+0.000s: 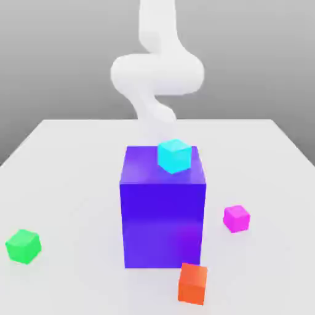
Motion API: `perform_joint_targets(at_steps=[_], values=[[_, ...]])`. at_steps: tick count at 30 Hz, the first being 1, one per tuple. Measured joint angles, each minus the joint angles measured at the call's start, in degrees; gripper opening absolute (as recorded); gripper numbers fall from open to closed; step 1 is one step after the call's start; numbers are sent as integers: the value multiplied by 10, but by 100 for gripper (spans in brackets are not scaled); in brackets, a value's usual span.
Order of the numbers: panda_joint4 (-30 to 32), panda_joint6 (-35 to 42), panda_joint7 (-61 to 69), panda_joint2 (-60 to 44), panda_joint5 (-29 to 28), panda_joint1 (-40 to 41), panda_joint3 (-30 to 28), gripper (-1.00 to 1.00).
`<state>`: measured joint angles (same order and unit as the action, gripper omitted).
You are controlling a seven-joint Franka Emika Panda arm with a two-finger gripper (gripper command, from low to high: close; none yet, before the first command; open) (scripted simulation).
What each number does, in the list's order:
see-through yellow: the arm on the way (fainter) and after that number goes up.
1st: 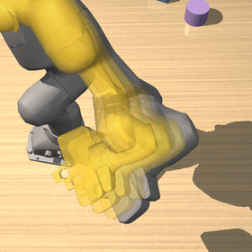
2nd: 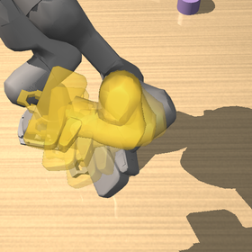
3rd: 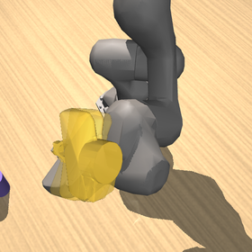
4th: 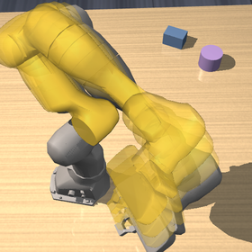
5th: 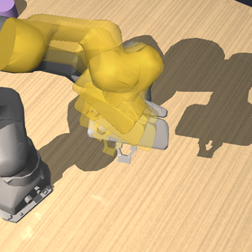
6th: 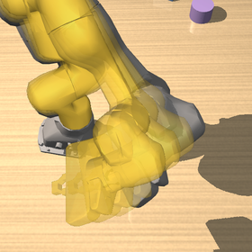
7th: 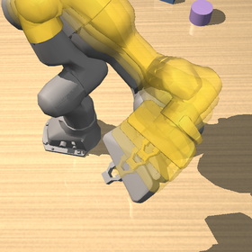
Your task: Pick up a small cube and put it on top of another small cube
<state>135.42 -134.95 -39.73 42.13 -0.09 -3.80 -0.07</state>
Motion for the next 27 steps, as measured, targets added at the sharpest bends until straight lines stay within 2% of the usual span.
perform_joint_targets(at_steps=[23, 27], values=[[341, -300, 581, -349, 3, -342, 6, 0], [353, -361, 617, -423, 1, -359, 13, 0]])
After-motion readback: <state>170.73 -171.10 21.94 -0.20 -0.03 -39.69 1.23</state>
